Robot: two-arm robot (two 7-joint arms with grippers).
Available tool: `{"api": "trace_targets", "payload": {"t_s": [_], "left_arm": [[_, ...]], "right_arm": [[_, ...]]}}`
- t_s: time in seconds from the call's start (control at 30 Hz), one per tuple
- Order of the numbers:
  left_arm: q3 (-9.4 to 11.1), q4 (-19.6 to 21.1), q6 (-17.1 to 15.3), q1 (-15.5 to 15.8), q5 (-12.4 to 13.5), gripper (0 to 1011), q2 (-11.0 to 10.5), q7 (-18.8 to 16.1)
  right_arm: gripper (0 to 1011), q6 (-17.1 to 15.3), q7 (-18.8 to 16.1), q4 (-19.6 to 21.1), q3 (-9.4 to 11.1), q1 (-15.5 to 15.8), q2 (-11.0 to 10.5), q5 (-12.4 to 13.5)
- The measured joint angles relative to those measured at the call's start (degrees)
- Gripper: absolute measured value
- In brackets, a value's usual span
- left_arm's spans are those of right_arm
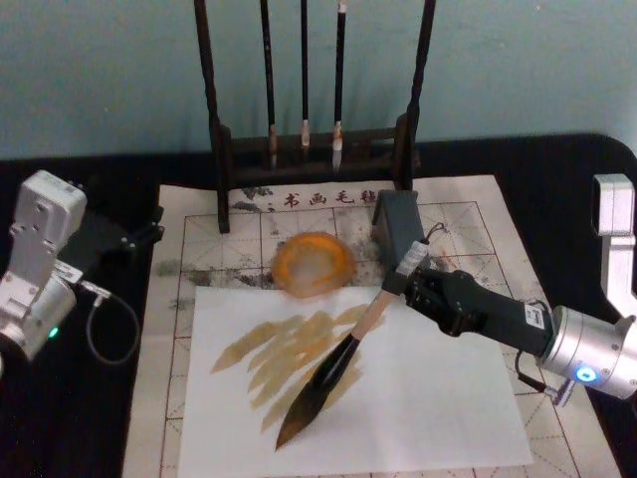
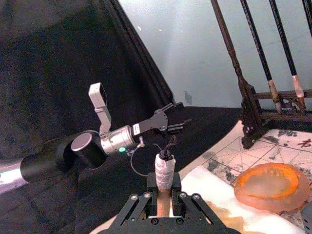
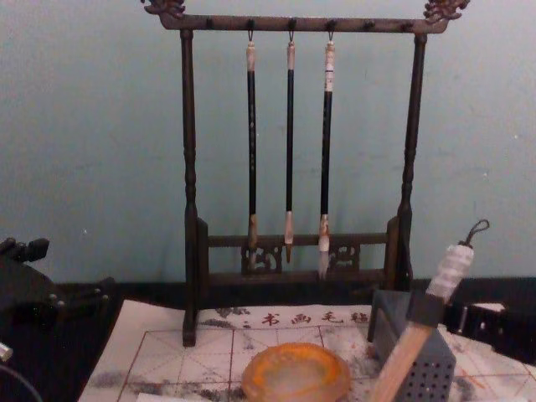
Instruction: Pick up the brush from the inkstone, write on the paper, then place the brush back to its original position.
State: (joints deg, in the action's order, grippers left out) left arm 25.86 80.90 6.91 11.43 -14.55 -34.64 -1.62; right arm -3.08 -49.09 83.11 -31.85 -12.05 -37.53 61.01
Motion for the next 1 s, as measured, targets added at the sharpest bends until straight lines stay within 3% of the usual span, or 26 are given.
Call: {"api": "trace_targets", "payload": {"t_s": [1.0], "left_arm": [[0.0,0.0,0.0,0.0,0.0,1001,0.0,0.0]], "right_arm": [[175,-0.57,1.18,-1.95,-0.38,-0.84,0.57,-0.11]]}}
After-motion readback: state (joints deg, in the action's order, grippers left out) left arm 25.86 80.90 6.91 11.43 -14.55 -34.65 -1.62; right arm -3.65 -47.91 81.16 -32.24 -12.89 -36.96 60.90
